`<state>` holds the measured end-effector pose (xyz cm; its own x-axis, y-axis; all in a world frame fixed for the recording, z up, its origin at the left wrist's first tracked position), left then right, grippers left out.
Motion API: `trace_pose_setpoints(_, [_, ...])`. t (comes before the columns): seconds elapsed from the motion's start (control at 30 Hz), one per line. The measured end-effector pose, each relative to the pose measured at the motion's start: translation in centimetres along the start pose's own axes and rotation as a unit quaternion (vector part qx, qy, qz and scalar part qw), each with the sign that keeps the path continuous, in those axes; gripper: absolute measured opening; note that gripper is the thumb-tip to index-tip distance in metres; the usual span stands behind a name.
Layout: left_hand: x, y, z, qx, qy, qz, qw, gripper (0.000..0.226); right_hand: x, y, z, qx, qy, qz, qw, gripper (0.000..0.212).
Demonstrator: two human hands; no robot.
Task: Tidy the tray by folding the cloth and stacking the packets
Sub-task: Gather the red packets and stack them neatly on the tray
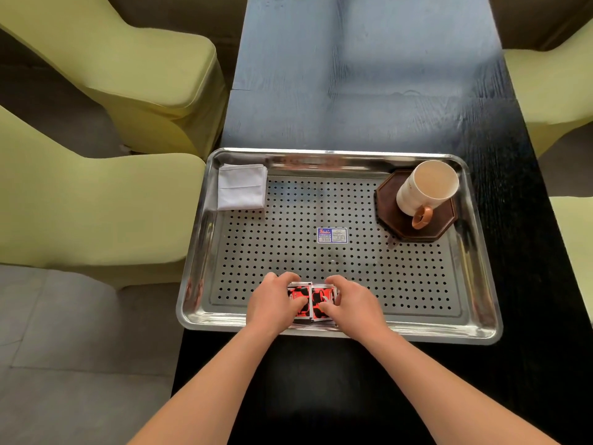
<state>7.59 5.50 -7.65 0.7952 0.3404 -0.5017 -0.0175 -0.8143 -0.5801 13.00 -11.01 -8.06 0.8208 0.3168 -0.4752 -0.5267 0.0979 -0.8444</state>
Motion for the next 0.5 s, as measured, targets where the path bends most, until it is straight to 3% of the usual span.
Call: trace_pose_setpoints(0.5, [0.51,0.71,-0.54,0.035,-0.011,0.027,0.999,0.039,0.40,-0.01,0.14,-0.019,-0.009,0.017,1.000,0.041])
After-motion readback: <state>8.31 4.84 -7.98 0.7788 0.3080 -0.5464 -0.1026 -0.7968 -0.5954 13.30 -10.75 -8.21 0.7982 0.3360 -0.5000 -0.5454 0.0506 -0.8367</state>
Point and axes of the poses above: each hand's wrist, its own x-axis towards the middle knuckle, its own y-axis out of the palm, z = x × y, the point moved 5 cm from there along x, towards the middle knuckle, and after that the axes turned 14 degrees about -x, right-handed, at the moved point
